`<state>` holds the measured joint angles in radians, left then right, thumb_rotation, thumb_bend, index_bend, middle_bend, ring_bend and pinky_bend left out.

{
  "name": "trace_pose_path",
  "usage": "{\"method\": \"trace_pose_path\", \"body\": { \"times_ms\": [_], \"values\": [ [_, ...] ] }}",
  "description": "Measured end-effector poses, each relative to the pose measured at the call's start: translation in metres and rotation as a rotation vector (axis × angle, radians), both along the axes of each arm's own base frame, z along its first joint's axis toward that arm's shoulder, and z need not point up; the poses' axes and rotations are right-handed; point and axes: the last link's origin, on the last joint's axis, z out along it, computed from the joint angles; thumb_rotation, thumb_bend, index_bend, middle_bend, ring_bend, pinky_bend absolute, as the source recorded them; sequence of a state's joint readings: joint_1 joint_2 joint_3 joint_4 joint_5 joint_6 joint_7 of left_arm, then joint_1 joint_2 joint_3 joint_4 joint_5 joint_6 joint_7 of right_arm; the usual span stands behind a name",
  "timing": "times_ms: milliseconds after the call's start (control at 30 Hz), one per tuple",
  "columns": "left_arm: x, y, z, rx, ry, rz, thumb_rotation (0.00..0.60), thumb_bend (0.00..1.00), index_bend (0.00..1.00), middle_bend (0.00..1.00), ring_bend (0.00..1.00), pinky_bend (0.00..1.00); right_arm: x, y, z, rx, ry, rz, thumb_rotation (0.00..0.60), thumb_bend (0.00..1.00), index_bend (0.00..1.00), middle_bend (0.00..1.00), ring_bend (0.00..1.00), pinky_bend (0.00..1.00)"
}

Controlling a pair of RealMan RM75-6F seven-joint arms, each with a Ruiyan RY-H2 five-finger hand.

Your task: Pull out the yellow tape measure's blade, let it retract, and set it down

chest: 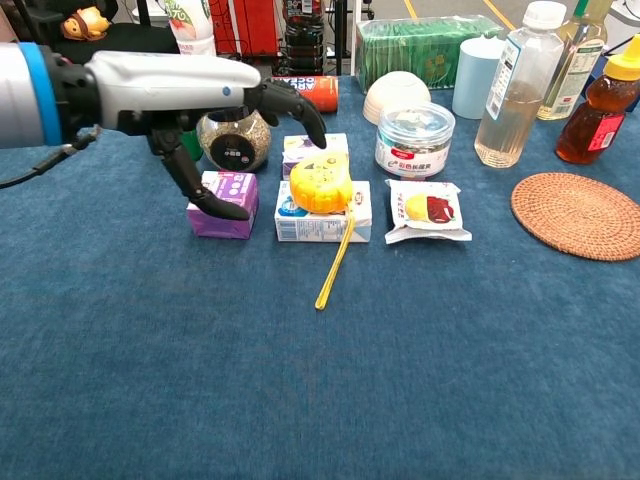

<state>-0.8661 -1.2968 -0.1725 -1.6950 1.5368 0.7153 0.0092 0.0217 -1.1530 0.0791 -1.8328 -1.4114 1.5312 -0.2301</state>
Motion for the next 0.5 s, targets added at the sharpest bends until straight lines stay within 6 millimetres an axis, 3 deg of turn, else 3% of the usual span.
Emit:
{"method": "trace_pose_path", "body": {
  "times_ms": [500],
  "values": [
    [0.04, 0.018, -0.045, -0.082, -0.04, -0.015, 0.588, 0.21, 0.17, 0.13, 0.01, 0.15, -0.004, 0.007, 0.01, -0.037, 0.011, -0.04, 0.407, 0.28, 0.24, 0.23, 0.22, 0.31]
  ]
}}
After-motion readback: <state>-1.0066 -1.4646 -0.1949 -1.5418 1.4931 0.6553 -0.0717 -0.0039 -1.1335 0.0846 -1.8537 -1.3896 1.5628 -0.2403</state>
